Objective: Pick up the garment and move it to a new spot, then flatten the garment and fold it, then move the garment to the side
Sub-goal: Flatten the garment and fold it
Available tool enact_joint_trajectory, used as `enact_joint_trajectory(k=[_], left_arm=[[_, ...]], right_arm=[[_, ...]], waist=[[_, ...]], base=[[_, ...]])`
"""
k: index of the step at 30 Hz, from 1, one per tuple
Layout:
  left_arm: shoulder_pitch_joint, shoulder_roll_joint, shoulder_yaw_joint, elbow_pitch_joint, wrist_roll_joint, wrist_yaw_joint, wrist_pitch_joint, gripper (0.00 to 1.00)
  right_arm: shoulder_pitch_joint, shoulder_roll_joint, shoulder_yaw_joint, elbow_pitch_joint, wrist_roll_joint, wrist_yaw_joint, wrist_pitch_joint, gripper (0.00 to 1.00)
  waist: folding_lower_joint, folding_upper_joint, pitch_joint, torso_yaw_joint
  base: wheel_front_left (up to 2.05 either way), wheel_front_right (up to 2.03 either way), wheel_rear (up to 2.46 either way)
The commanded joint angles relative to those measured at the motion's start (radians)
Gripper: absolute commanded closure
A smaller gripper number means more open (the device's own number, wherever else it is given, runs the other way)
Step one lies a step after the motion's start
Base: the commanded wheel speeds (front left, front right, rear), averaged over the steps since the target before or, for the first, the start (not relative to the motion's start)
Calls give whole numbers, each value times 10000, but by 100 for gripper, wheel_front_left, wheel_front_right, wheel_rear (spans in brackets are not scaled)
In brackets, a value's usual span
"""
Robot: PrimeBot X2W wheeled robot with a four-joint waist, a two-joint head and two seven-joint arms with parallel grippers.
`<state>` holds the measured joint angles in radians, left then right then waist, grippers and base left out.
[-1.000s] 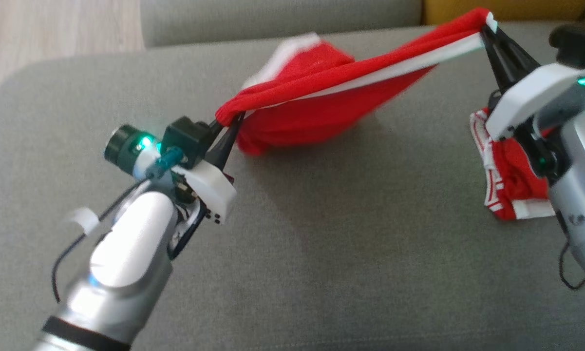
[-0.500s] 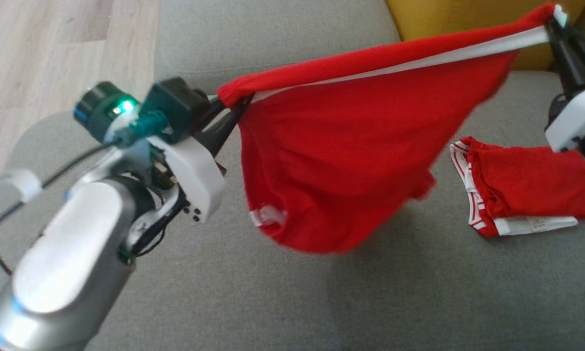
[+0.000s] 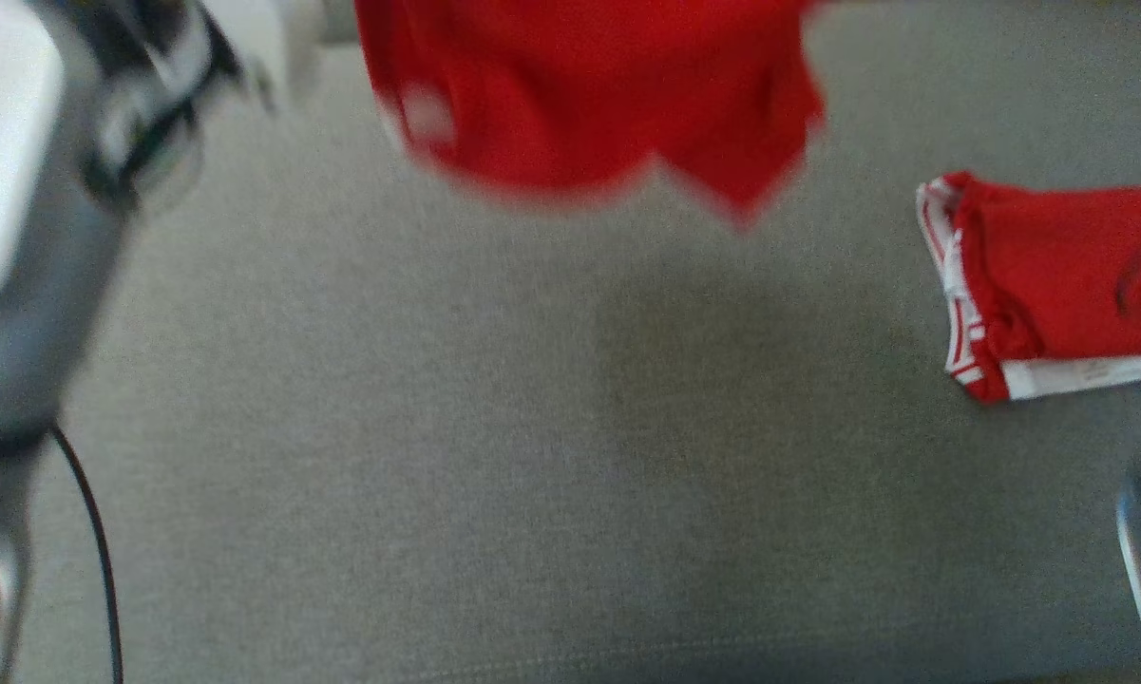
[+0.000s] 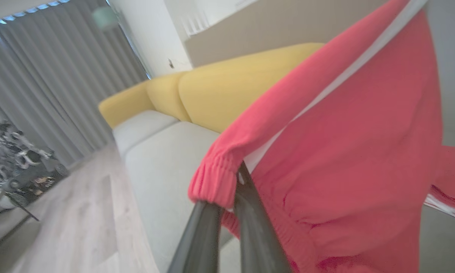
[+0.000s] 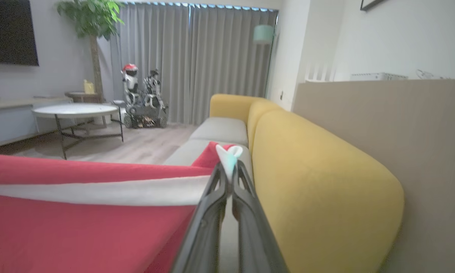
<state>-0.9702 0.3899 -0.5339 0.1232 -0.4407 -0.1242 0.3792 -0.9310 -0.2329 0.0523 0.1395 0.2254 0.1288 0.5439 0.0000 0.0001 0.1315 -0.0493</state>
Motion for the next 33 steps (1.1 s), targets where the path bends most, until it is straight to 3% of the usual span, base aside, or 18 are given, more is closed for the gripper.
enact_joint_trajectory(k=[1, 3, 6, 12, 22, 27, 33], left_arm=[[-1654, 328, 602, 658, 558, -35, -710, 100], [-3093, 181, 744, 2257, 1207, 81, -2061, 100], [-4045, -107, 771, 3598, 1637, 297, -3348, 100], [-4387, -863, 355, 5455, 2047, 433, -5407, 100], [-2521, -1869, -876, 7338, 2062, 84, -6289, 100], [-1021, -2097, -1579, 7773, 1946, -27, -6394, 100], [242, -2087, -2150, 7496, 1836, -57, -6406, 100]], right_arm=[[-1583, 526, -52, 578, -182, 19, -767, 100], [-3264, 975, -355, 2183, -700, 19, -2345, 100], [-4322, 1349, -948, 3732, -1011, 19, -3852, 100], [-4547, 1715, -1711, 6343, -962, 19, -5615, 100], [-3165, 1437, -1065, 9268, -914, 19, -6215, 100], [-2337, 1108, -197, 10401, -616, 19, -5763, 100], [-1326, 676, 1086, 10863, -250, 19, -4853, 100]], waist=[[0, -1, 1266, -183], [0, -1, 1758, -192], [0, -1, 2079, -109], [0, -1, 2617, 227], [0, -1, 2968, 546], [0, -1, 2457, 553], [0, -1, 1651, 457]], base=[[0, 0, 0], [0, 0, 0], [0, 0, 0], [0, 0, 0], [0, 0, 0], [0, 0, 0], [0, 0, 0]])
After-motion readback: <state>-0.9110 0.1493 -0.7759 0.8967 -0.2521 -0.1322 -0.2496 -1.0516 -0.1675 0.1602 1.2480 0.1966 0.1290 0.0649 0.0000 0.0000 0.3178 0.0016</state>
